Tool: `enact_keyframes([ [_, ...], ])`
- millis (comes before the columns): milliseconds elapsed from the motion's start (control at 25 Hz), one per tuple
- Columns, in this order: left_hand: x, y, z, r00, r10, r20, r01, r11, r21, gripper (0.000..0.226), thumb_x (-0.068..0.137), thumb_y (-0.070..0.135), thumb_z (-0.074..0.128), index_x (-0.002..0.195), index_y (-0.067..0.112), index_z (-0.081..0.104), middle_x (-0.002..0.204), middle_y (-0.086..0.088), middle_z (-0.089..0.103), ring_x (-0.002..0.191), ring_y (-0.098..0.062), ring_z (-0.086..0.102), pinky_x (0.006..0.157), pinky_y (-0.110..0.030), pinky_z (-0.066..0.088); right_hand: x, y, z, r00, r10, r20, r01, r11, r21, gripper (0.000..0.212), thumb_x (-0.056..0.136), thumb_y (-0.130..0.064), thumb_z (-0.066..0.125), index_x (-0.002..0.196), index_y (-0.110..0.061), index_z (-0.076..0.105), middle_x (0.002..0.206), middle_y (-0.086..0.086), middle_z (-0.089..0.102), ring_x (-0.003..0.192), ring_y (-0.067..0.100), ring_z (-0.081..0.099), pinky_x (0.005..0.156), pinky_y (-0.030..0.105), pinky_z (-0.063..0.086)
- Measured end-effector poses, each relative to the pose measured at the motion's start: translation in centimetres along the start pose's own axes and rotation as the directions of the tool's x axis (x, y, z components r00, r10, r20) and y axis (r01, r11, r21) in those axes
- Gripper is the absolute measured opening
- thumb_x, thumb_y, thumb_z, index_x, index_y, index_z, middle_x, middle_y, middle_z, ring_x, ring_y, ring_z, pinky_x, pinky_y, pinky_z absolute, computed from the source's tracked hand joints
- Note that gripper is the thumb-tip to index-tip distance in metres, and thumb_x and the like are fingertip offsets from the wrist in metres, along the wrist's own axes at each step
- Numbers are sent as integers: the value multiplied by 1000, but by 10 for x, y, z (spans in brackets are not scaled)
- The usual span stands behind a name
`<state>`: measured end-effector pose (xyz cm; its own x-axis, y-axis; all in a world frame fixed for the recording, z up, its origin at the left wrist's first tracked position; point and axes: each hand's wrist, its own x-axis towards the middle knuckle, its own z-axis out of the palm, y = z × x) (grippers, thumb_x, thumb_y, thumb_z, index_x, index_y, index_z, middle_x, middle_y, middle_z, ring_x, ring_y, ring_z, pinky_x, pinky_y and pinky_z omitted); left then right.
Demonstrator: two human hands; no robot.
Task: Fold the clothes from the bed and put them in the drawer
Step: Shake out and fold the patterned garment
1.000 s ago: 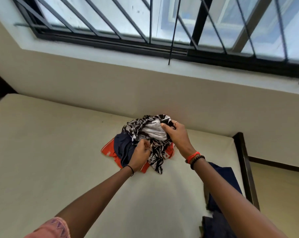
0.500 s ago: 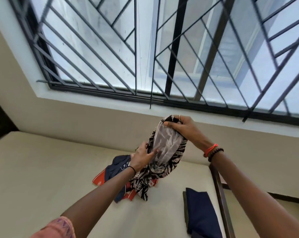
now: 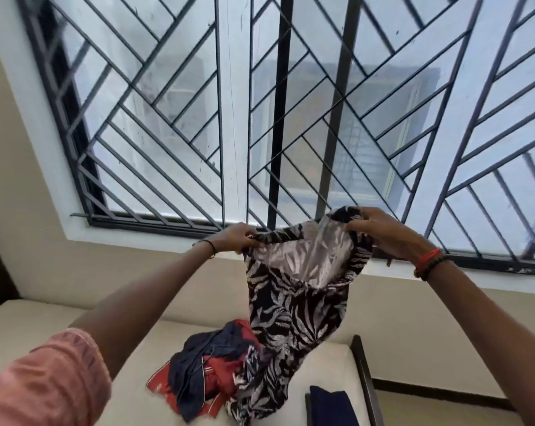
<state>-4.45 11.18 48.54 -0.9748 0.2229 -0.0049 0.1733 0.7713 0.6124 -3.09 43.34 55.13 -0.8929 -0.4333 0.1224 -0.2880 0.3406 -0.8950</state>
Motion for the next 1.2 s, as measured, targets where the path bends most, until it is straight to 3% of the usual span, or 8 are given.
enact_keyframes([
  [120, -3, 27, -49, 968, -41, -248, 58, 996, 60, 11, 90, 7, 55, 87, 6, 65, 73, -4, 65, 58, -15, 63, 51, -17, 51, -13, -16, -25, 997, 12, -72, -15, 999, -40, 24, 88, 7, 54, 105, -4, 68, 86, 1, 68, 74, 6, 61, 62, 13, 47],
  [320, -5, 92, -75, 943, -212, -255, 69, 878, -474, 18, 89, -2, 46, 80, 4, 60, 63, -5, 61, 49, -11, 58, 45, -26, 49, -21, -50, -50, 968, 43, -248, -100, 969, -224, 25, 90, 1, 50, 99, -16, 66, 79, 5, 58, 70, 12, 52, 58, 23, 43],
  [440, -11, 122, -107, 931, 74, -357, -152, 968, -197, 13, 94, 8, 50, 97, 6, 63, 79, -3, 60, 67, -13, 56, 49, -15, 46, -29, -72, -75, 936, -121, -331, -56, 877, -477, 20, 86, 1, 60, 99, -13, 65, 76, 8, 60, 51, 1, 54, 46, 15, 42],
  [560, -27, 130, -141, 926, 350, -142, -322, 927, 191, 8, 88, 16, 66, 95, 20, 64, 88, 4, 62, 80, -7, 56, 62, -8, 43, -44, -78, -97, 923, -315, -222, 63, 692, -719, 21, 80, -12, 74, 99, -8, 66, 92, 12, 63, 77, 18, 63, 69, 27, 52],
  [800, -51, 124, -146, 934, 266, 239, -269, 963, -22, 21, 89, 13, 62, 109, 6, 63, 95, -5, 68, 82, -13, 67, 68, -22, 55, -68, -71, -83, 905, -426, -2, 229, 490, -841, 57, 79, 13, 62, 85, -39, 39, 92, -8, 45, 79, 15, 54, 71, 39, 52],
  [960, -61, 102, -151, 929, 192, 316, -140, 974, -178, 18, 96, 12, 52, 112, 14, 60, 108, -10, 68, 96, -22, 67, 78, -30, 57, -82, -72, -64, 914, -405, -10, 250, 583, -773, 56, 78, 21, 57, 83, -34, 48, 94, -9, 43, 82, 9, 56, 69, 13, 47],
  [1080, -68, 94, -156, 934, 163, 317, -59, 949, -311, 35, 92, -3, 49, 120, 19, 53, 117, -20, 63, 100, -31, 63, 74, -33, 59, -98, -85, -47, 919, -392, 45, 332, 707, -624, 38, 84, 16, 52, 103, -15, 61, 108, -3, 48, 89, 15, 66, 65, 14, 49],
  [1200, -76, 95, -161, 933, 175, 315, -56, 934, -354, 35, 78, 1, 57, 109, 18, 56, 115, -26, 60, 97, -32, 59, 71, -31, 58, -98, -93, -41, 930, -332, 161, 345, 628, -698, 44, 80, 8, 39, 102, -13, 71, 108, 3, 58, 96, 18, 60, 81, 18, 48],
])
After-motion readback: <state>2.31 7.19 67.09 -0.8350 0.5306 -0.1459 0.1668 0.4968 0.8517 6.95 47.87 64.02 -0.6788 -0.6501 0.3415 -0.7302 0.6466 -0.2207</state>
